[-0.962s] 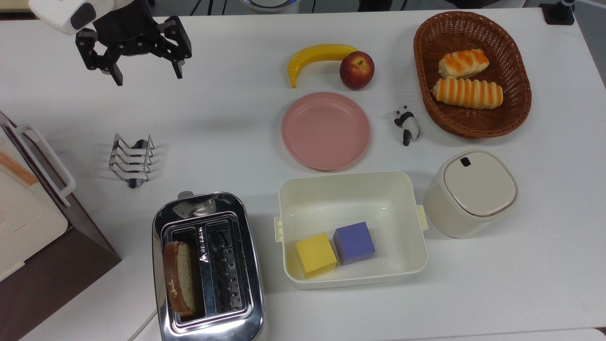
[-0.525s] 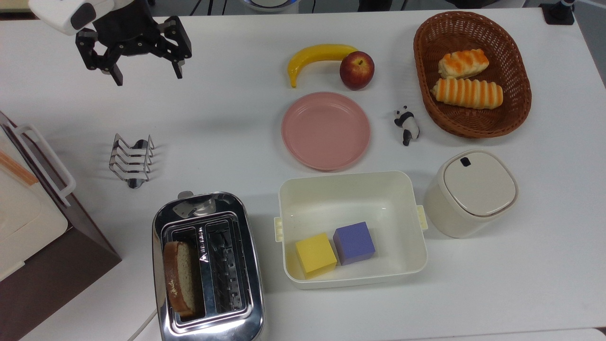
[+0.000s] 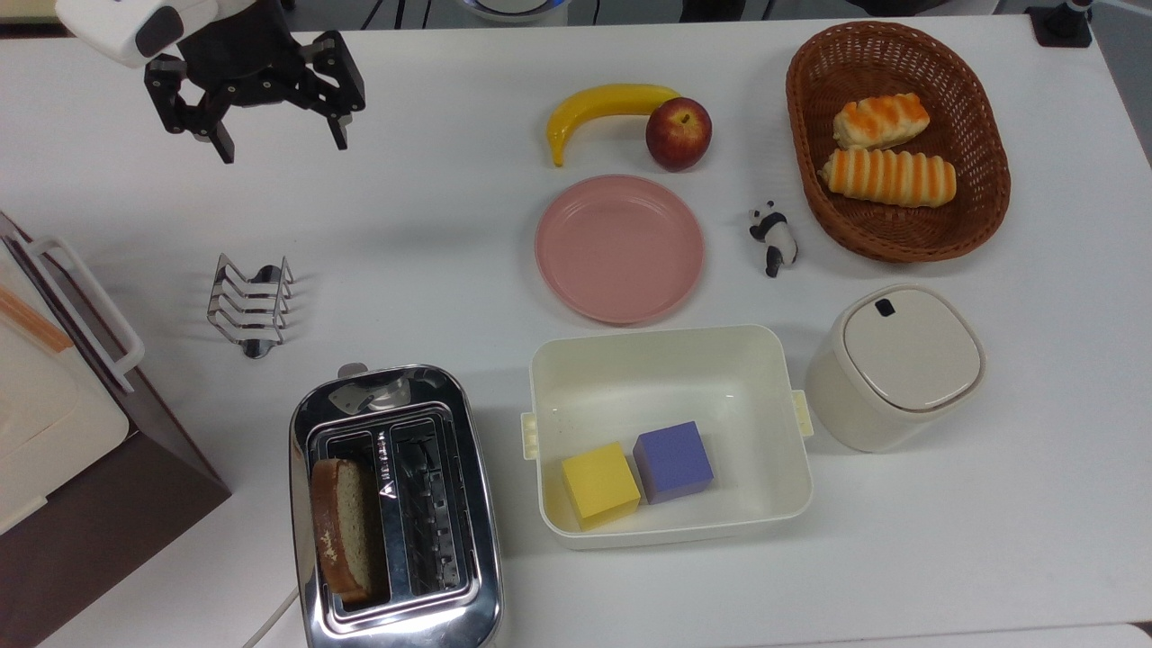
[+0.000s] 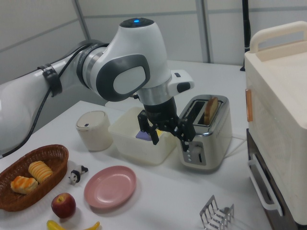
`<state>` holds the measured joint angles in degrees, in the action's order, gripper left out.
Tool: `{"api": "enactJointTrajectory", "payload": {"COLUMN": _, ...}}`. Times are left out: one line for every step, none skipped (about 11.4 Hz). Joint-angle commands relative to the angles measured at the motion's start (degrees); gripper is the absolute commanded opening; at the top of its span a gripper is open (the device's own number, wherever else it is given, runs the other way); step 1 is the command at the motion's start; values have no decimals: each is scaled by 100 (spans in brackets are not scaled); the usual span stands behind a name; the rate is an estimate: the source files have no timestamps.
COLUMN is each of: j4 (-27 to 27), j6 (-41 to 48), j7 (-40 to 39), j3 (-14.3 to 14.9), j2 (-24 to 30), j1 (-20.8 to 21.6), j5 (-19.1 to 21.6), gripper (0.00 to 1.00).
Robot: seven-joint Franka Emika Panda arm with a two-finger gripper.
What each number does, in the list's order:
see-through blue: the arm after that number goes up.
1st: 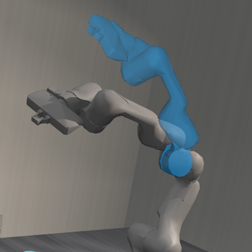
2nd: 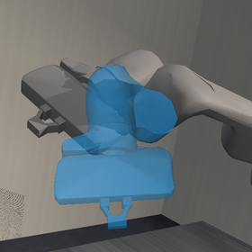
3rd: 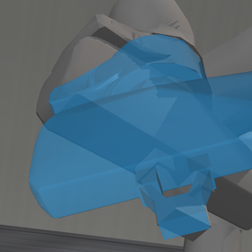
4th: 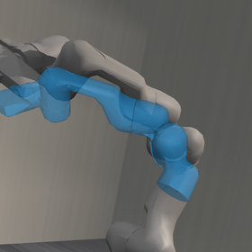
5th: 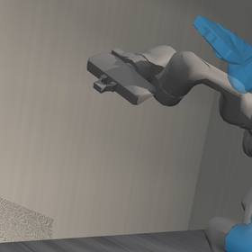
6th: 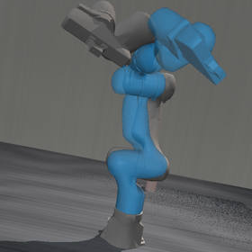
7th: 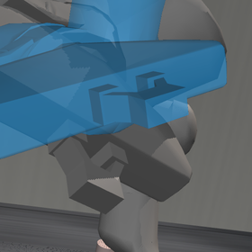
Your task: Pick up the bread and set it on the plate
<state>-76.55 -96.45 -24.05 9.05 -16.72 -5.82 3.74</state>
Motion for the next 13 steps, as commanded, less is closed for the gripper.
{"api": "enactJointTrajectory", "payload": {"j4": -176, "j6": 73, "j7": -39, "j3": -9, "j2": 187, "j1": 37, "j5": -93, "gripper": 100}}
{"api": "enactJointTrajectory", "payload": {"j4": -185, "j6": 65, "j7": -30, "j3": -9, "j2": 178, "j1": 37, "j5": -93, "gripper": 100}}
{"api": "enactJointTrajectory", "payload": {"j4": -185, "j6": 56, "j7": -30, "j3": -18, "j2": 178, "j1": 45, "j5": -84, "gripper": 100}}
{"api": "enactJointTrajectory", "payload": {"j4": -185, "j6": 47, "j7": -30, "j3": -18, "j2": 169, "j1": 37, "j5": -75, "gripper": 100}}
{"api": "enactJointTrajectory", "payload": {"j4": -185, "j6": 47, "j7": -56, "j3": -18, "j2": 152, "j1": 45, "j5": -66, "gripper": 100}}
{"api": "enactJointTrajectory", "payload": {"j4": -177, "j6": 21, "j7": -39, "j3": -18, "j2": 126, "j1": 37, "j5": -66, "gripper": 100}}
{"api": "enactJointTrajectory", "payload": {"j4": -185, "j6": -49, "j7": -30, "j3": -18, "j2": 117, "j1": 37, "j5": -58, "gripper": 100}}
{"api": "enactJointTrajectory", "payload": {"j4": -185, "j6": -58, "j7": -30, "j3": -18, "j2": 117, "j1": 37, "j5": -57, "gripper": 100}}
{"api": "enactJointTrajectory", "payload": {"j4": -185, "j6": -76, "j7": -30, "j3": -18, "j2": 108, "j1": 37, "j5": -49, "gripper": 100}}
{"api": "enactJointTrajectory", "payload": {"j4": -177, "j6": -102, "j7": -21, "j3": -18, "j2": 56, "j1": 37, "j5": -40, "gripper": 100}}
{"api": "enactJointTrajectory", "payload": {"j4": -185, "j6": -346, "j7": -4, "j3": -44, "j2": 38, "j1": 45, "j5": -31, "gripper": 100}}
{"api": "enactJointTrajectory", "payload": {"j4": -185, "j6": -644, "j7": 58, "j3": -53, "j2": 20, "j1": 54, "j5": 4, "gripper": 100}}
{"api": "enactJointTrajectory", "payload": {"j4": -185, "j6": -874, "j7": 128, "j3": -61, "j2": -58, "j1": 63, "j5": 13, "gripper": 100}}
